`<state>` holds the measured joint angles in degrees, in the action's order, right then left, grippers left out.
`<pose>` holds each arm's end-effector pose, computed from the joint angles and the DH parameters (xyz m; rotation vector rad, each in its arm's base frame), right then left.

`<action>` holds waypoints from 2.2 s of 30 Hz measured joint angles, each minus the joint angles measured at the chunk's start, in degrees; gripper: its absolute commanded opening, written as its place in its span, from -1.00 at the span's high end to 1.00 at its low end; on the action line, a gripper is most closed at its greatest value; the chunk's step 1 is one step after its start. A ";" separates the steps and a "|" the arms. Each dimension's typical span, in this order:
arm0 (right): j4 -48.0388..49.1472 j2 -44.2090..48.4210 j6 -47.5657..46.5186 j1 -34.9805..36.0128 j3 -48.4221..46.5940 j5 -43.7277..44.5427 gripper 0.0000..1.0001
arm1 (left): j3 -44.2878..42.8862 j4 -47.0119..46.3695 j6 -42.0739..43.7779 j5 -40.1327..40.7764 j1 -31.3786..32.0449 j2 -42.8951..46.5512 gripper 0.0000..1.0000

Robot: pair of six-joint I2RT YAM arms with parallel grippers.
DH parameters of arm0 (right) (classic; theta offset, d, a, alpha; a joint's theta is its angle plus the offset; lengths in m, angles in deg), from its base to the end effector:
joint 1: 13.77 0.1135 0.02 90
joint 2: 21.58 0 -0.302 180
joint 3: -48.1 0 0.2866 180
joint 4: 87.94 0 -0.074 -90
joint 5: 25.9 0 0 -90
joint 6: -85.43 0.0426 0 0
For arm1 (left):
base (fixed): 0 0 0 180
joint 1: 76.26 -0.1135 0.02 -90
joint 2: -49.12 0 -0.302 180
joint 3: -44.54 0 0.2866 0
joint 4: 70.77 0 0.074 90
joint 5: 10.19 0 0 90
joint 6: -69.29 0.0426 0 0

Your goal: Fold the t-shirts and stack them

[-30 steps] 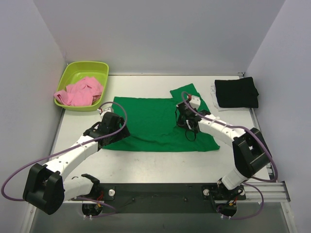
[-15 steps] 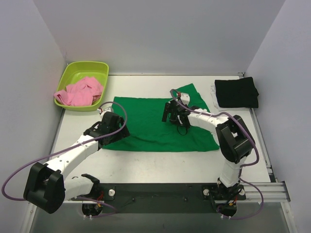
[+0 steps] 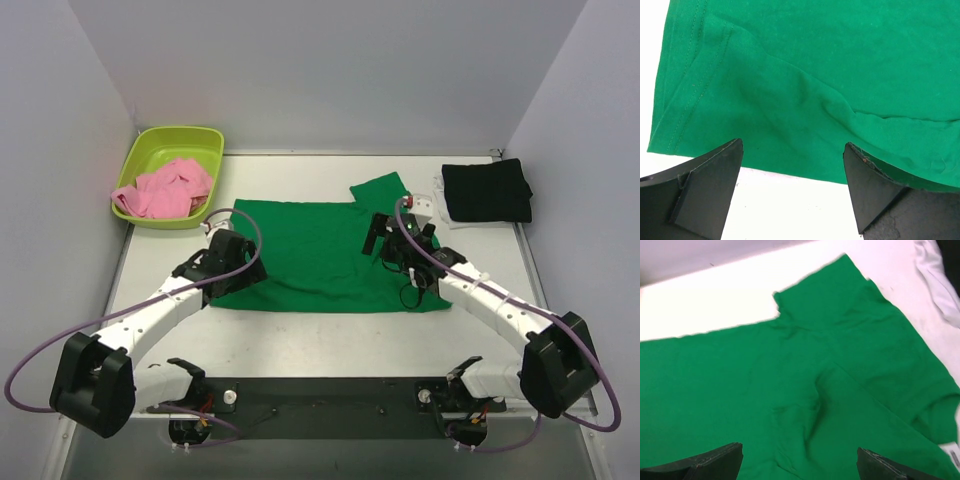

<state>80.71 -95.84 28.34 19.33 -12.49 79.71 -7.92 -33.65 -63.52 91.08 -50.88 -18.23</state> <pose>0.2750 0.1656 0.2878 0.1724 2.0137 0.4670 0.2312 -0.1005 0.2273 -0.4577 2.4316 -0.2751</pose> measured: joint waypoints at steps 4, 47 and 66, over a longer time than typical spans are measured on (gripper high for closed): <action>-1.22 2.01 1.16 0.00 6.34 1.07 -1.00 | -1.29 -0.35 0.07 -0.70 -0.04 -3.37 -0.86; -10.23 5.90 22.05 18.27 21.88 5.33 -1.00 | 15.45 -4.52 -12.68 3.52 8.81 7.74 -0.85; -33.62 6.05 50.56 43.85 20.81 14.03 -1.00 | 21.73 14.93 -21.51 4.46 12.52 31.41 -0.85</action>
<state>47.09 -89.79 78.89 63.18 8.32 93.75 13.80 -18.72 -85.03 95.54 -38.35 13.18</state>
